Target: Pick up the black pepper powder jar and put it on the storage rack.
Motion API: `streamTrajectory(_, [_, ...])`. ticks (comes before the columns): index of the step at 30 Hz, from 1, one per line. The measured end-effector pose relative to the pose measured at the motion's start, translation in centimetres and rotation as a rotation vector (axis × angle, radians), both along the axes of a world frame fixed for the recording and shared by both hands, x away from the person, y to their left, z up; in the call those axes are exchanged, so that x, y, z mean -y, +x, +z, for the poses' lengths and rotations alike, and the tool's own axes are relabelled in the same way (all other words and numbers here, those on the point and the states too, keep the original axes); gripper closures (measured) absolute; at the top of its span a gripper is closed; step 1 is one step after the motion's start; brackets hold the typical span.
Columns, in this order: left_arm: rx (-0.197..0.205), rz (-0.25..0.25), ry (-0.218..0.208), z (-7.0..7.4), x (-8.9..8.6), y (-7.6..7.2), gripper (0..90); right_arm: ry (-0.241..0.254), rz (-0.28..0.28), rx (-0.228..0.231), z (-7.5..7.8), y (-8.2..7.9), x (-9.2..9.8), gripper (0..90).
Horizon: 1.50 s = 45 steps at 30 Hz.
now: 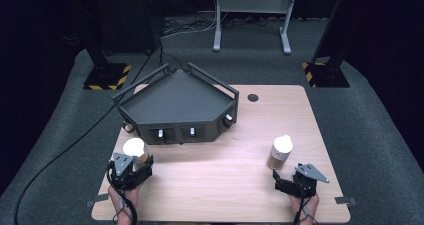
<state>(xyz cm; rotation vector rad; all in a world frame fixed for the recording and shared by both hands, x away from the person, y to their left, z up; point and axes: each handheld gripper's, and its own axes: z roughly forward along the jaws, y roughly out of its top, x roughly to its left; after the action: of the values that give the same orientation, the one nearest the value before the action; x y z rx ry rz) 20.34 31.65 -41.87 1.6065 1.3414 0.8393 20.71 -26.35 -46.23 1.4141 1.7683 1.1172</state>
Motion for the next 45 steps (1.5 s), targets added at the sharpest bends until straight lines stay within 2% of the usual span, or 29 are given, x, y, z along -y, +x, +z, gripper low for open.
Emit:
streamTrajectory(24, [0.019, -0.057, 0.024, 1.6, 0.7, 1.1, 30.9, -0.004, 0.002, -0.004, 0.1, 0.1, 0.0, 0.0])
streamTrajectory(45, [0.034, -0.079, 0.016, 2.9, 0.5, 1.8, 30.9, -0.004, 0.002, -0.006, 0.1, 0.1, 0.0, 0.0])
